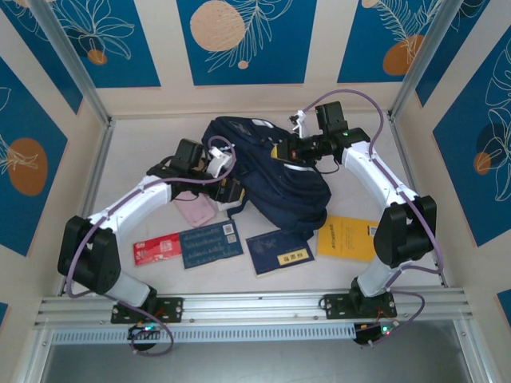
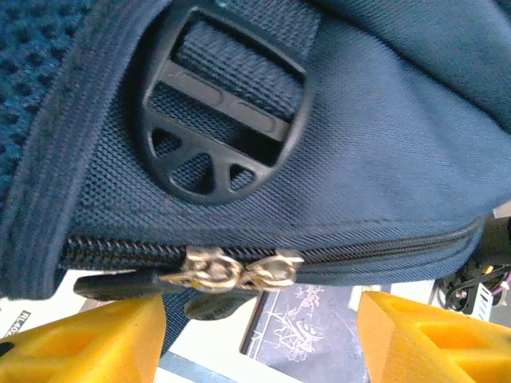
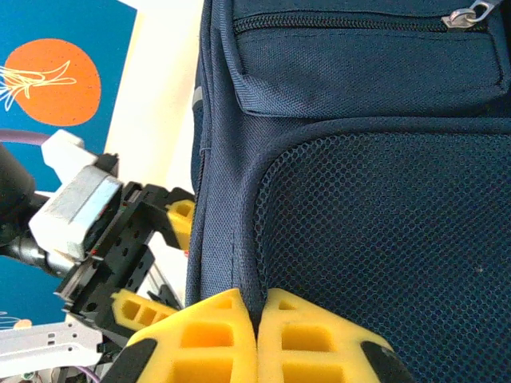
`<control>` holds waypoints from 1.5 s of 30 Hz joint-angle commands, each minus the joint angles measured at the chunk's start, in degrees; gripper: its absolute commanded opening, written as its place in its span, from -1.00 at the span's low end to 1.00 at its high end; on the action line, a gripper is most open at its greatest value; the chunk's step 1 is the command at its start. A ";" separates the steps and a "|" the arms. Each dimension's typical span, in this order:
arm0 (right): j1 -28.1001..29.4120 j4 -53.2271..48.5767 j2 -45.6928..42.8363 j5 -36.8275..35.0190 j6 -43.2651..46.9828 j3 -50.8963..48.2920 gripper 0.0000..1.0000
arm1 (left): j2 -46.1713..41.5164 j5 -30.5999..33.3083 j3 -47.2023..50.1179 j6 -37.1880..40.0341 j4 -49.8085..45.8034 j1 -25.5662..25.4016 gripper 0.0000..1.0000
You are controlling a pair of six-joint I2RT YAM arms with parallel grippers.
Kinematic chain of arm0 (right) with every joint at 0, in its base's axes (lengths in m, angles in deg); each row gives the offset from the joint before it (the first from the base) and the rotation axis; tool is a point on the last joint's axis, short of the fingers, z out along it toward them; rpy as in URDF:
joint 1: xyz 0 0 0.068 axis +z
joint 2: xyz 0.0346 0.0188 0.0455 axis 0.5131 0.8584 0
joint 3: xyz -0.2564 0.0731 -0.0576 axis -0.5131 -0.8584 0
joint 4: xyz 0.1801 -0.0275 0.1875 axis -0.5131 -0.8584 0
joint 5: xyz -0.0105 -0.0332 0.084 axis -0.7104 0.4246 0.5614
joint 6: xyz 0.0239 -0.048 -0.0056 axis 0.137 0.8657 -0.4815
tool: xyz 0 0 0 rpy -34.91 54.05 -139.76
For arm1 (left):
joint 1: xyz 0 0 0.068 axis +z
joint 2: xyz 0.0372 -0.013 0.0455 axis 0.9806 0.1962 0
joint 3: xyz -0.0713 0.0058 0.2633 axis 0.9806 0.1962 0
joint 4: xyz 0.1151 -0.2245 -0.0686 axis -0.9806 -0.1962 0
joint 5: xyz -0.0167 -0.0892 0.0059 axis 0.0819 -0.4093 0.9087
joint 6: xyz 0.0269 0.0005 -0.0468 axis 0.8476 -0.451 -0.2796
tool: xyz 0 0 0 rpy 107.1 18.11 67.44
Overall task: Pack the student bag
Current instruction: Unzip the student bag at the top-center of the table.
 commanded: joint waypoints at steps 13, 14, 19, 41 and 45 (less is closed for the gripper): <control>0.59 5.14 -0.82 8.29 -1.47 1.08 -1.00 | 1.86 0.19 -0.29 1.78 5.17 0.32 -0.46; 0.58 5.07 -0.83 8.18 -1.36 1.12 -1.00 | 1.71 0.63 -0.14 1.94 5.01 0.31 -0.50; 0.59 2.81 -0.94 4.64 0.79 1.75 -1.00 | -0.55 3.55 1.48 2.88 4.23 0.32 -0.65; 6.36 -0.09 2.85 -12.69 -1.46 3.36 -1.00 | -6.48 13.82 4.36 5.45 -7.68 -7.06 -0.88; 8.24 0.90 3.38 -14.87 -2.91 2.98 -1.00 | -6.00 13.22 4.41 4.40 -8.32 -8.91 -0.81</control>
